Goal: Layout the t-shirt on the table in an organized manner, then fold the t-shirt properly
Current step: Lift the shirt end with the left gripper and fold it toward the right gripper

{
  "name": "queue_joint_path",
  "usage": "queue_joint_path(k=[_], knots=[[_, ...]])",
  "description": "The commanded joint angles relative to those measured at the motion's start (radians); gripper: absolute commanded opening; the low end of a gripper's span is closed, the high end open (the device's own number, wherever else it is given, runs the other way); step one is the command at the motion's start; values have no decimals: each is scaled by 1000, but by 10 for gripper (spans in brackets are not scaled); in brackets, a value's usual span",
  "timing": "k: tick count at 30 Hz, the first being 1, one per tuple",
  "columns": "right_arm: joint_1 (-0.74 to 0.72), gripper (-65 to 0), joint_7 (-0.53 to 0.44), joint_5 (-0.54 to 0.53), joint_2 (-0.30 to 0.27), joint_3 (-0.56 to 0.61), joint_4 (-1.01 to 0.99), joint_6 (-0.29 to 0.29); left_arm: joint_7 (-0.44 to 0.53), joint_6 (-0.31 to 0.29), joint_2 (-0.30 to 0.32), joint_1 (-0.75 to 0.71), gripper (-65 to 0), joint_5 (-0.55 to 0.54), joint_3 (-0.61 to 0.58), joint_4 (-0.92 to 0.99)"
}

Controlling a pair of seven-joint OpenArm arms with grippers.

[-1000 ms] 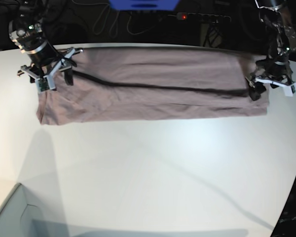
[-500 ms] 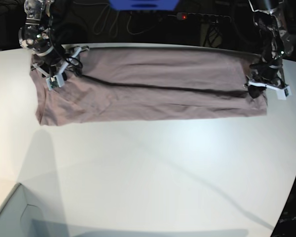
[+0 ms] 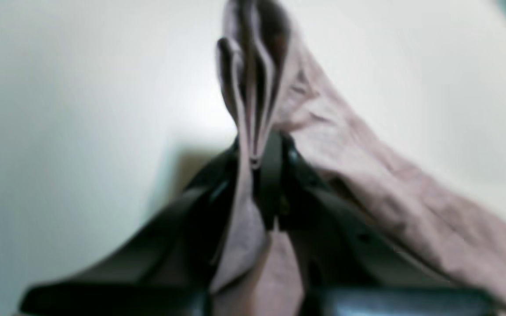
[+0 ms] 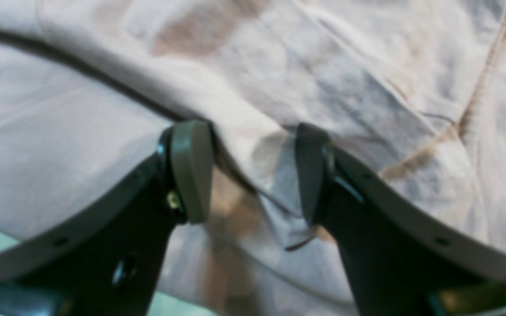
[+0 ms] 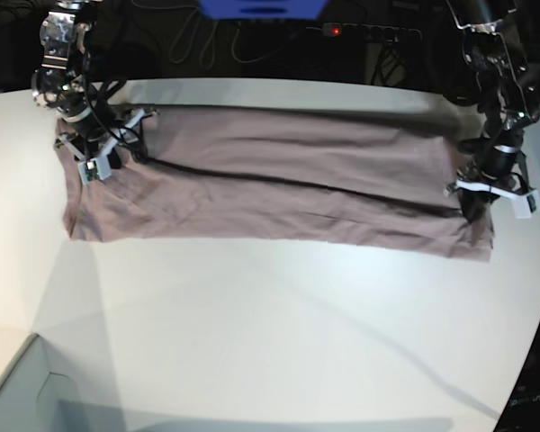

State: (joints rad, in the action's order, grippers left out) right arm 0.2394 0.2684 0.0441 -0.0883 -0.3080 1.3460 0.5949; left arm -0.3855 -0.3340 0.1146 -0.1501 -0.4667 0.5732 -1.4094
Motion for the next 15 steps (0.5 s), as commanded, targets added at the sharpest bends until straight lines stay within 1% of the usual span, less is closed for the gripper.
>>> queue_joint_path(k=[1,4,6,9,13,15], knots=[[5,-346,52,26,-8,0,-4,6,16,-7,-3,5,-650,-8,0,-43],[5,-346,52,26,-6,0,-4,6,16,-6,-37,-9,-650,-8,-38,-109],[5,-346,50,24,-6,0,0,6,23,-4,-51,-16,-650,-8,-94,-143],[4,-346,50,24,-6,0,19,6,24,5,-68,-24,-650,-8,-216,-166],[8,-344,52,23,-5,-6,83,6,26,8,-88,-18,-650,-5,-413,-155],[10,-344,52,21,-5,-7,119,6,29,8,-109,-15,-650,35,-505,-124]])
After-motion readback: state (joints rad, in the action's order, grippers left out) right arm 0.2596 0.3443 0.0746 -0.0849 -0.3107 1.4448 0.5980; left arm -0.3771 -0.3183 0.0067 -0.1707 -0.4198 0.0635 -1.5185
